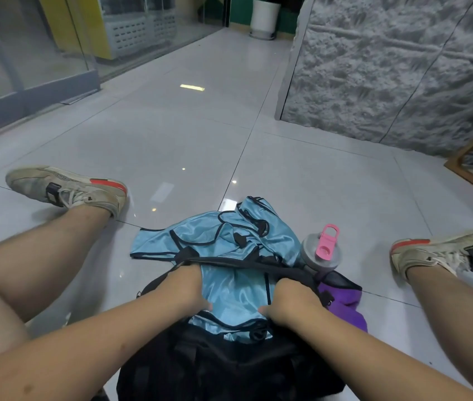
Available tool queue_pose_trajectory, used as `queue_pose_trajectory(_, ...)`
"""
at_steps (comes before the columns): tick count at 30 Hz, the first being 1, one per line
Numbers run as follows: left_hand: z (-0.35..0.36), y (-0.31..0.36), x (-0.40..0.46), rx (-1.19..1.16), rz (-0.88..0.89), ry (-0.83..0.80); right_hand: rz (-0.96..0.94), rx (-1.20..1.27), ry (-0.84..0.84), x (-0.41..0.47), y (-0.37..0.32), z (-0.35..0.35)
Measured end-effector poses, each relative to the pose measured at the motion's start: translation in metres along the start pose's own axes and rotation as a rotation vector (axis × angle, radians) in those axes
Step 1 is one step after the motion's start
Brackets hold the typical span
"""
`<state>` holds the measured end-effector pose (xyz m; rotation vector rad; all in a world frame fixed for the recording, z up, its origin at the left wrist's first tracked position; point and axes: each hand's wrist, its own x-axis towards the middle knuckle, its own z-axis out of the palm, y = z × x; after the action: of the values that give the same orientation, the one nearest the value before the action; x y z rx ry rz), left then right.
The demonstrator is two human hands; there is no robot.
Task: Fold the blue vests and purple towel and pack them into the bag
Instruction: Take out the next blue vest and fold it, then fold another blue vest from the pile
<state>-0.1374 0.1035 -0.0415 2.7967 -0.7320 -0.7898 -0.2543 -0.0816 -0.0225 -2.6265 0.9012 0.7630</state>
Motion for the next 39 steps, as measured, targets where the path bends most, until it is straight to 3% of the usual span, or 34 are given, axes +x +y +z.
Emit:
queue_pose_trajectory(3,-0.011,0.009,-0.012,0.168,0.098,0.164,-0.103,-0.054,0.183,-0.003,-0.006,0.012)
queue_pose_trajectory(6,-0.014,0.020,-0.014,0.293,0.313,0.270,-0.266,-0.209,0.336,-0.003,-0.015,0.023)
queue_pose_trajectory(8,-0.007,0.022,-0.008,0.324,0.482,0.234,-0.454,-0.256,0.331,-0.002,-0.022,0.023)
queue_pose_trajectory(10,0.007,0.019,-0.001,0.396,0.571,0.145,-0.547,-0.251,0.187,0.001,-0.027,0.024)
queue_pose_trajectory(13,0.030,0.006,0.007,0.419,0.541,-0.048,-0.473,-0.316,-0.069,0.006,-0.023,0.032)
queue_pose_trajectory(15,0.039,0.000,0.010,0.449,0.510,-0.133,-0.423,-0.366,-0.145,0.008,-0.016,0.037)
queue_pose_trajectory(22,0.071,0.001,0.017,0.647,0.469,-0.090,-0.324,-0.401,-0.166,0.010,-0.012,0.062)
queue_pose_trajectory(27,0.085,-0.001,0.024,0.716,0.437,-0.150,-0.298,-0.421,-0.160,0.017,-0.016,0.079)
queue_pose_trajectory(33,0.058,0.001,0.020,0.560,0.466,-0.247,-0.347,-0.372,-0.229,0.008,-0.021,0.050)
queue_pose_trajectory(36,0.014,0.013,0.011,0.356,0.461,-0.323,-0.461,-0.252,-0.272,0.006,-0.031,0.002)
queue_pose_trajectory(39,-0.033,0.028,0.008,0.045,0.465,-0.281,-0.580,0.032,-0.231,0.017,-0.036,-0.051)
